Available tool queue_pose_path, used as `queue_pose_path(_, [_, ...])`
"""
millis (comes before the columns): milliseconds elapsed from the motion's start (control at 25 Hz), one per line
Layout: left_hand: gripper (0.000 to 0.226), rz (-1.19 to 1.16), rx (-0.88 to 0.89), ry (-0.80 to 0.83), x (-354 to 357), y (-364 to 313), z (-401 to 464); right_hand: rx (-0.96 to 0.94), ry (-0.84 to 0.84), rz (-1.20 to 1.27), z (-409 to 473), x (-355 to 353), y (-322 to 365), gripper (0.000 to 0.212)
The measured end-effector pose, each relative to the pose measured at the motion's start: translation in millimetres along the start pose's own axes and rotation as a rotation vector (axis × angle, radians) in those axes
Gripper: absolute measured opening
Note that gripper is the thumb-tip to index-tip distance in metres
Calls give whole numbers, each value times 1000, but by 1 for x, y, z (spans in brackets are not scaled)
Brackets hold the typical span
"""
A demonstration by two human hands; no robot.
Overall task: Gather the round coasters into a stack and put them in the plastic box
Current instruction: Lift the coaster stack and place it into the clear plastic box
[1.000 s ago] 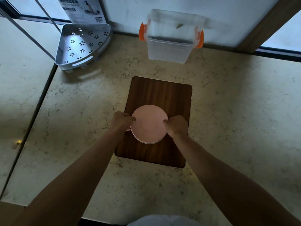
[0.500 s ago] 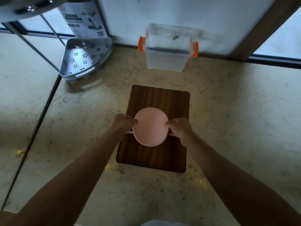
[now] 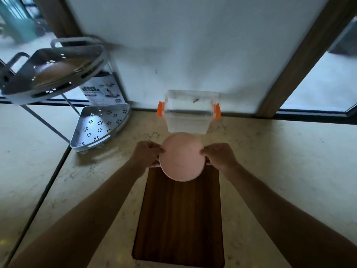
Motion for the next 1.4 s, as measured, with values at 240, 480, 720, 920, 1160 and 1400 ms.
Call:
queue_pose_path(240, [15, 39, 163, 56, 13, -86, 48, -162, -77, 12, 54, -49, 72, 9])
queue_pose_path(480, [7, 58, 296, 25, 27, -151, 103, -308, -152, 5, 113, -79, 121, 9])
queue_pose_path(720, [8, 482, 566, -117, 45, -162, 156, -494, -309, -229, 160, -72, 124, 14])
queue_pose_path(920, [5, 616, 582, -233, 55, -135, 194, -516, -354, -416, 198, -49, 101, 14])
queue_pose_path(1160, [11, 770, 577, -261, 61, -111, 221, -426, -381, -537, 220, -28, 85, 16])
queue_pose_path(1400, [15, 788, 622, -302, 66, -108, 230, -371, -426, -552, 229, -22, 80, 16])
Point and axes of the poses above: each hand's wrist, its own z-axis towards the middle knuckle, its own x-axis out of the palm, y = z × x, the point moved 3 cm from there along z, towards the middle knuckle, and after that the axes turned 8 degrees about -z, right-handed, at the moved point
